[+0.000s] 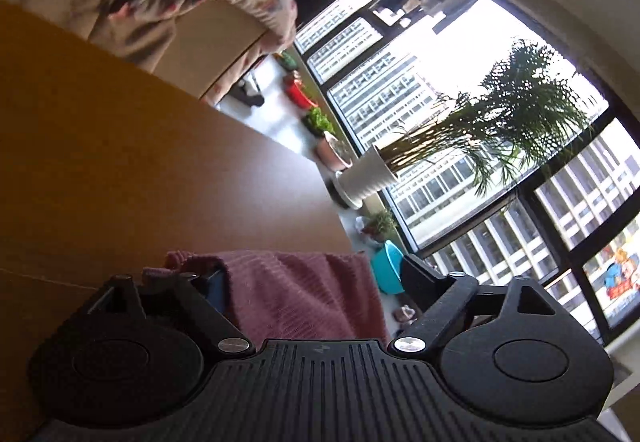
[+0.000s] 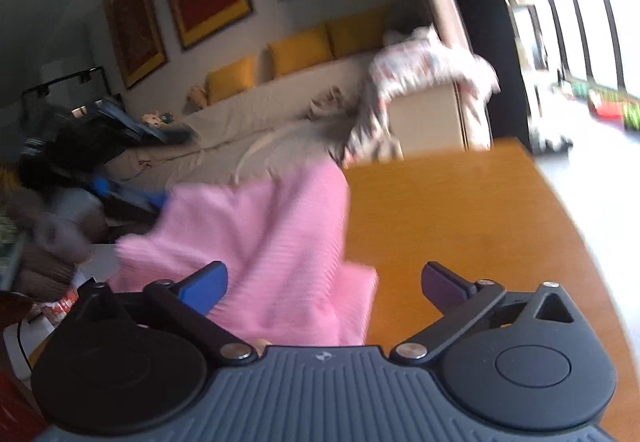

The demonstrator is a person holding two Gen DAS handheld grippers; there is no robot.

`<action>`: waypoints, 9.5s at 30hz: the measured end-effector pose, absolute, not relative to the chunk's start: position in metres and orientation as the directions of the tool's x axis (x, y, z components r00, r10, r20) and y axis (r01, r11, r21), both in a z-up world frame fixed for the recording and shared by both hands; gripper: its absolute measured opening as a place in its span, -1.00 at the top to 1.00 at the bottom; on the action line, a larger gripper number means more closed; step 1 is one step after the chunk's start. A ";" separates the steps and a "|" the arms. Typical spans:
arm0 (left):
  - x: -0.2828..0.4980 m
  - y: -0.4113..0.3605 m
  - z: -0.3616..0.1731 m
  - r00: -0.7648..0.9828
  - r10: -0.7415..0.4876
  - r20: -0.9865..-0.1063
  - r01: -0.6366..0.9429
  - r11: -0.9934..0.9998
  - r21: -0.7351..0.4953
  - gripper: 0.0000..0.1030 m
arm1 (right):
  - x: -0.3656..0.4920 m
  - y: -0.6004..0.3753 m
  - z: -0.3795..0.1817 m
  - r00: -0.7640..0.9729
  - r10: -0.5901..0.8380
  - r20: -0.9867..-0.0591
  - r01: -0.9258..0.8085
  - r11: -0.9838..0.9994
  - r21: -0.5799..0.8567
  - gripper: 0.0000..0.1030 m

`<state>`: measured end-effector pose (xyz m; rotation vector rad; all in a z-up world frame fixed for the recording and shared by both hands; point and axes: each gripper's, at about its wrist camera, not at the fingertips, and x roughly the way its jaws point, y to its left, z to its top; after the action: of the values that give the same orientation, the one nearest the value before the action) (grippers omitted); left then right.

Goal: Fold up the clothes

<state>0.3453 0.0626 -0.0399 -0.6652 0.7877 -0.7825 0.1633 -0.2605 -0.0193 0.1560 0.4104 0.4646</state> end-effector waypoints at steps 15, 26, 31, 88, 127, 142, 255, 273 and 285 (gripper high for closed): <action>0.341 0.107 -0.023 0.415 -0.836 -0.359 0.442 0.530 -0.724 -1.00 | 0.248 -0.213 -0.041 0.765 0.281 -0.580 -0.283 0.955 0.090 -1.00; 0.336 0.062 -0.042 0.423 -0.686 -0.592 0.534 0.717 -0.448 -1.00 | 0.205 -0.251 0.010 0.722 0.423 -0.548 -0.415 0.898 0.146 -1.00; 0.339 0.071 -0.051 0.435 -0.667 -0.605 0.492 0.739 -0.461 -1.00 | 0.173 -0.209 -0.005 0.713 0.422 -0.560 -0.540 0.840 -0.055 -1.00; 0.352 0.034 -0.051 0.360 -0.740 -0.569 0.535 0.663 -0.523 -1.00 | 0.264 -0.296 -0.028 0.714 0.433 -0.550 -0.080 0.831 0.550 -0.73; 0.341 0.031 -0.067 0.416 -0.819 -0.395 0.414 0.557 -0.719 -1.00 | 0.208 -0.286 -0.021 0.686 0.541 -0.486 -0.336 0.828 0.448 -1.00; 0.287 -0.006 -0.055 0.271 -0.886 -0.376 0.505 0.464 -0.728 -1.00 | 0.287 -0.350 -0.069 0.683 0.573 -0.453 -0.189 0.738 0.647 -0.10; 0.365 -0.058 -0.071 0.182 -0.936 -0.301 0.296 0.344 -0.891 -0.92 | 0.163 -0.269 0.007 0.633 0.623 -0.458 -0.637 0.757 0.149 -0.33; 0.283 0.059 -0.050 0.444 -0.797 -0.408 0.326 0.568 -0.755 -0.96 | 0.169 -0.241 -0.045 0.624 0.558 -0.546 -0.587 0.797 0.144 -0.62; 0.293 0.019 -0.019 0.374 -0.884 -0.280 0.515 0.449 -0.730 -0.93 | 0.163 -0.238 -0.028 0.675 0.495 -0.547 -0.544 0.835 0.085 -0.64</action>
<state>0.2932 0.0195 -0.0193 -0.5927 0.7250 -0.9659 0.1626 -0.2382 -0.0279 -0.0873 0.5893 0.5854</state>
